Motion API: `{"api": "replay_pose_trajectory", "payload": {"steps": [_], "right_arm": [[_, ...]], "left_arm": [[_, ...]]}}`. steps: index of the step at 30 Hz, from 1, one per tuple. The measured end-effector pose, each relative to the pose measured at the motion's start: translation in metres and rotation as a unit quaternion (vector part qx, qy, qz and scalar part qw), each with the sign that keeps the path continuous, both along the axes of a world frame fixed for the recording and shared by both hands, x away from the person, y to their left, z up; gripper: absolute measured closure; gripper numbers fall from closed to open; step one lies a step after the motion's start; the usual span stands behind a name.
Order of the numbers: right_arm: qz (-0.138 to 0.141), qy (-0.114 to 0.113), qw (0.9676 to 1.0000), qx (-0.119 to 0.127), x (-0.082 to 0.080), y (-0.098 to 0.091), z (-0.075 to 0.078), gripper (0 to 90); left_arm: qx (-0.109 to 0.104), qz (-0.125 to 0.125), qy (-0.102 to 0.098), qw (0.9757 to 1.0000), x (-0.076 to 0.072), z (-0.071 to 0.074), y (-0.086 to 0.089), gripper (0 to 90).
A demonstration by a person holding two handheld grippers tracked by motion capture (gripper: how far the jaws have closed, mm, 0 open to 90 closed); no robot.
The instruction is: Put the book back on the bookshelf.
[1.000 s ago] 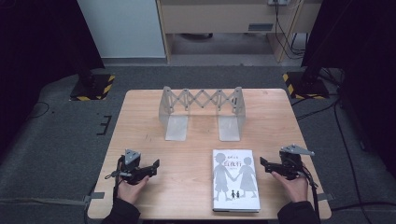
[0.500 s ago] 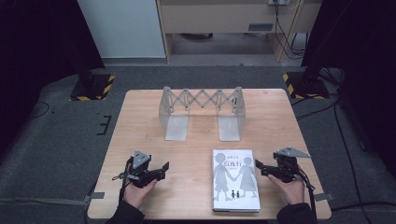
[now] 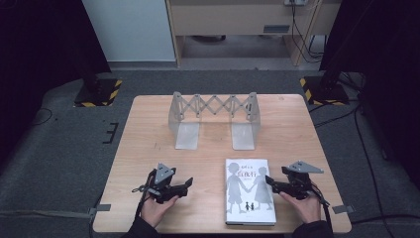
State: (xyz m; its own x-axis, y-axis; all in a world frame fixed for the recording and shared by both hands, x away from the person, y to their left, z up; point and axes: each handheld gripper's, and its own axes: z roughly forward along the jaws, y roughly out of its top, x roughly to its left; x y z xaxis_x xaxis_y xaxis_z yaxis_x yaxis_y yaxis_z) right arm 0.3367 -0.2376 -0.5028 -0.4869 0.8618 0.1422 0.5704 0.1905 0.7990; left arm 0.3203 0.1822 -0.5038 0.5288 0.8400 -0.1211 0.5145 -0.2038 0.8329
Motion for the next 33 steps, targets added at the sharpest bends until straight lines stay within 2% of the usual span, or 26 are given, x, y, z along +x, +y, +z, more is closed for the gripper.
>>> {"api": "replay_pose_trajectory", "payload": {"steps": [2,5,12,13,15,16,20,24,28,33], "right_arm": [[0.007,0.011,0.9999,-0.001,0.000,0.002,0.000,25.7],[0.013,-0.006,0.9999,0.001,0.000,0.003,-0.001,27.1],[0.014,-0.012,0.9998,0.001,0.000,0.005,-0.004,27.1],[0.016,-0.009,0.9998,0.007,-0.001,0.006,-0.004,28.1],[0.021,0.014,0.9995,0.017,0.000,0.007,-0.005,29.0],[0.024,0.019,0.9993,0.023,0.000,0.008,-0.006,29.2],[0.039,0.026,0.9986,0.026,0.000,0.011,-0.008,31.2],[0.042,0.037,0.9978,0.035,0.000,0.011,-0.009,34.0],[0.043,0.039,0.9974,0.042,0.000,0.010,-0.010,34.8],[0.042,0.051,0.9957,0.065,0.000,0.008,-0.014,33.6]], "left_arm": [[-0.004,-0.004,0.000,1.0000,0.000,0.001,-0.005,22.0],[0.002,-0.011,0.001,0.9999,0.000,0.001,-0.013,20.2],[0.005,-0.039,0.003,0.9992,-0.002,0.000,-0.033,23.7],[0.009,-0.043,-0.002,0.9990,-0.003,0.000,-0.039,23.7],[0.010,-0.048,0.002,0.9988,-0.003,-0.002,-0.046,23.9],[0.011,-0.050,0.004,0.9987,-0.004,-0.003,-0.049,24.0],[0.015,-0.063,0.009,0.9978,-0.005,-0.005,-0.062,24.7],[-0.002,-0.065,0.015,0.9978,-0.007,-0.004,-0.069,25.1],[-0.004,-0.078,0.021,0.9967,-0.008,-0.005,-0.079,25.3],[-0.006,-0.098,0.028,0.9948,-0.008,-0.007,-0.094,24.3]]}}
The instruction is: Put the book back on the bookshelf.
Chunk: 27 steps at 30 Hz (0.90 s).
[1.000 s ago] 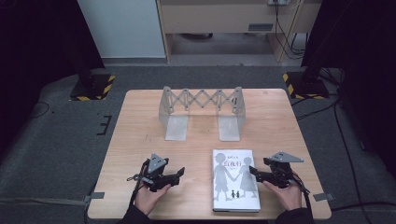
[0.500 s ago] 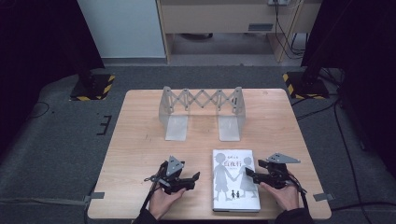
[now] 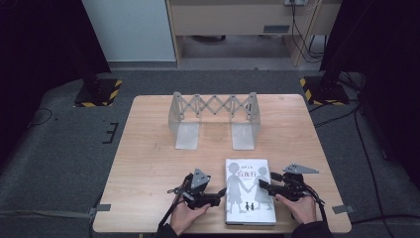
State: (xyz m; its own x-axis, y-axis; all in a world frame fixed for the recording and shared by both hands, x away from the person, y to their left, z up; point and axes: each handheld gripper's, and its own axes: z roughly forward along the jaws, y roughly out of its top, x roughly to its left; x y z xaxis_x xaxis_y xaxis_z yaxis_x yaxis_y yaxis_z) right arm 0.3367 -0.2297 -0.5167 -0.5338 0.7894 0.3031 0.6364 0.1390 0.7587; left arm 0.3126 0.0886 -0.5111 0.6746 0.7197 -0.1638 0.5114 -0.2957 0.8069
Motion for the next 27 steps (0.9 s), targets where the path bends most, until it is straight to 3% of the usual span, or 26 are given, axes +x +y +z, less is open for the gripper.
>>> {"api": "replay_pose_trajectory", "payload": {"steps": [9,12,20,27], "right_arm": [[0.008,0.008,0.9996,0.024,0.002,0.002,-0.004,32.7],[0.011,0.009,0.9995,0.028,0.004,0.004,-0.006,30.8],[0.014,0.014,0.9995,0.027,0.006,0.006,-0.006,29.9],[0.021,0.005,0.9996,0.016,0.006,0.006,0.001,31.2]], "left_arm": [[-0.001,-0.020,0.008,0.9998,0.002,-0.005,-0.014,22.6],[-0.024,-0.036,0.026,0.9987,0.004,-0.008,-0.021,22.3],[-0.041,-0.047,0.041,0.9973,0.006,-0.011,-0.028,22.2],[-0.043,-0.050,0.024,0.9975,0.005,-0.011,-0.030,21.3]]}}
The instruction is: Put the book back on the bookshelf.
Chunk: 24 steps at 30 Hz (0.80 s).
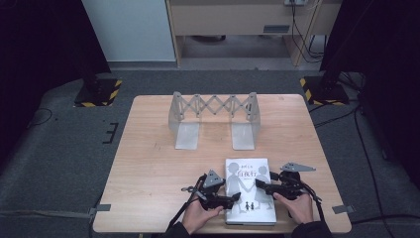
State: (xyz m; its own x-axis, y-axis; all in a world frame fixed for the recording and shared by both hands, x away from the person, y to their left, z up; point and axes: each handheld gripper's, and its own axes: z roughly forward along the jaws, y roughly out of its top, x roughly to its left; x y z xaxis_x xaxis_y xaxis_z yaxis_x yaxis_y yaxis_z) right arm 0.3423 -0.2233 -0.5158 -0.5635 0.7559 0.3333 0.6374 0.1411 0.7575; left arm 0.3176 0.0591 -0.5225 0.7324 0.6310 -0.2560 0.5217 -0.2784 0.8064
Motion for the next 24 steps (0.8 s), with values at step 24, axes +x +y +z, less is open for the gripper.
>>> {"api": "replay_pose_trajectory", "payload": {"steps": [24], "right_arm": [[0.000,-0.043,0.9966,0.070,-0.006,0.003,0.018,37.1]], "left_arm": [[-0.010,-0.002,-0.028,0.9996,-0.012,0.001,0.014,21.1]]}}
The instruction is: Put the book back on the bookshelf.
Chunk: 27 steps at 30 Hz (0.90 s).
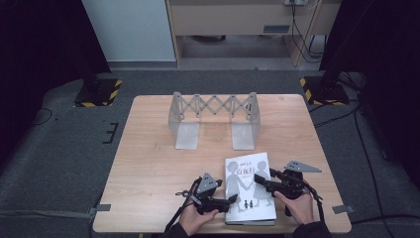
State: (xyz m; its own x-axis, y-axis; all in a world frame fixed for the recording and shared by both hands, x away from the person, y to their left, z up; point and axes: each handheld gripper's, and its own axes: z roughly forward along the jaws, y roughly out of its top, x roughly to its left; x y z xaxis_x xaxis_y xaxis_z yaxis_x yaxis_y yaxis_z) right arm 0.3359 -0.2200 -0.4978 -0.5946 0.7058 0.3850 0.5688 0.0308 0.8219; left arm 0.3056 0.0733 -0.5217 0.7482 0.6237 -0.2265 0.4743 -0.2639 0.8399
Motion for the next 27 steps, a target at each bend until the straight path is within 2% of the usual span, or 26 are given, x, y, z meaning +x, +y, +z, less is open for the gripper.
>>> {"api": "replay_pose_trajectory", "payload": {"steps": [5,7,8,10,13,18,20,25,27], "right_arm": [[0.001,0.007,0.9999,-0.009,0.005,0.001,0.005,35.3],[0.001,0.004,0.9999,-0.009,0.006,0.001,0.005,34.8],[0.001,0.004,0.9999,-0.010,0.007,0.002,0.006,33.0],[0.001,0.004,0.9999,-0.011,0.007,0.002,0.006,32.3],[0.002,0.004,0.9997,-0.025,0.004,0.001,0.003,31.9],[0.010,0.016,0.9988,-0.045,-0.003,-0.008,-0.002,36.0],[0.009,0.018,0.9988,-0.045,-0.004,-0.008,-0.004,35.9],[0.011,0.018,0.9963,-0.083,-0.004,-0.001,-0.006,33.0],[0.009,0.024,0.9963,-0.082,-0.003,-0.001,-0.007,32.9]], "left_arm": [[-0.008,-0.001,0.022,0.9997,0.004,-0.001,0.002,20.0],[-0.006,0.000,0.019,0.9998,0.005,0.000,0.003,20.8],[0.000,0.005,0.010,0.9999,0.005,0.000,0.003,22.6],[0.001,0.007,0.011,0.9999,0.006,0.000,0.004,23.1],[-0.006,0.010,0.021,0.9997,0.007,-0.002,0.005,23.1],[-0.004,0.009,0.019,0.9998,0.006,-0.003,0.004,23.2],[-0.006,0.010,0.021,0.9997,0.006,-0.004,0.004,23.1],[-0.007,0.009,0.022,0.9997,0.007,-0.005,0.004,23.0],[-0.009,0.009,0.024,0.9996,0.007,-0.005,0.004,22.8]]}}
